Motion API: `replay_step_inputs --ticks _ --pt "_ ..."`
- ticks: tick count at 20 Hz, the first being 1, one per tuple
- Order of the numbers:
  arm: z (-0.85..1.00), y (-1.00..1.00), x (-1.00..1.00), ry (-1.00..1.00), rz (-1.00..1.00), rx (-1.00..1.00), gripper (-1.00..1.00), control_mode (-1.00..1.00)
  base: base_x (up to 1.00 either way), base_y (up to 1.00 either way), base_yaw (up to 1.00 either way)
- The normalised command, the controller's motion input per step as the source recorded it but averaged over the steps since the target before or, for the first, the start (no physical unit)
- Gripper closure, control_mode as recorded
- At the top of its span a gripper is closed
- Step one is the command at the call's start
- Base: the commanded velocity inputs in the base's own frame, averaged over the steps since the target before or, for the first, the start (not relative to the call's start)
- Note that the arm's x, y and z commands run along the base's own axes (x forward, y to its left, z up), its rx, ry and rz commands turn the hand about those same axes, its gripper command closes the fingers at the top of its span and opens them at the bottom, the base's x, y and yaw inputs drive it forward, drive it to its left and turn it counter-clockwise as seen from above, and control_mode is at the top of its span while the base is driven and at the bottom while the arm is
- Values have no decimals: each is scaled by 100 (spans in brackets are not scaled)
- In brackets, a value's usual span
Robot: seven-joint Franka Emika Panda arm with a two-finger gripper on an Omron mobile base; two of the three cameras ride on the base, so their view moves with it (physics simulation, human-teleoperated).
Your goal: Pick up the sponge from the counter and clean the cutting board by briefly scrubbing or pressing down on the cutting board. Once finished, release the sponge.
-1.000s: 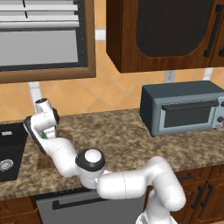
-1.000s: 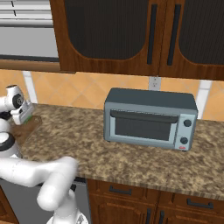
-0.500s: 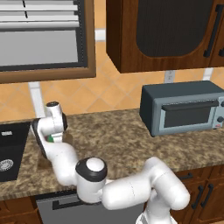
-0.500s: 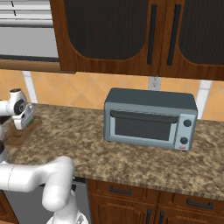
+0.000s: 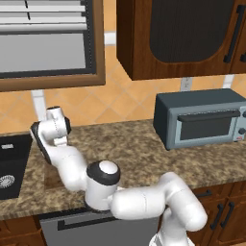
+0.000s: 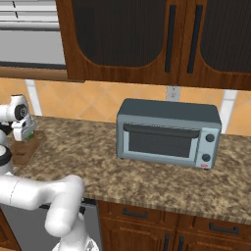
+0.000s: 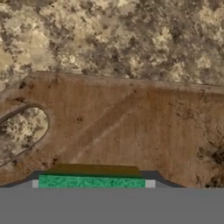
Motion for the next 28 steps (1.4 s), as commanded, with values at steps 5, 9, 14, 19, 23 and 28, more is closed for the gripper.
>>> replay_step_inputs --ticks 5,9,14,19,23,28 --pt "-21 6 -69 -18 0 -1 100 -100 0 0 0" --pt "-15 -3 -61 -2 0 0 100 -100 0 0 0" --pt "-11 -25 -57 2 -2 0 100 -100 0 0 0" --pt "-1 -38 -54 17 -12 0 100 -100 0 0 0" --pt "-17 -28 -47 11 -12 0 100 -100 0 0 0" --pt "-7 -25 -53 1 -11 0 100 -100 0 0 0"
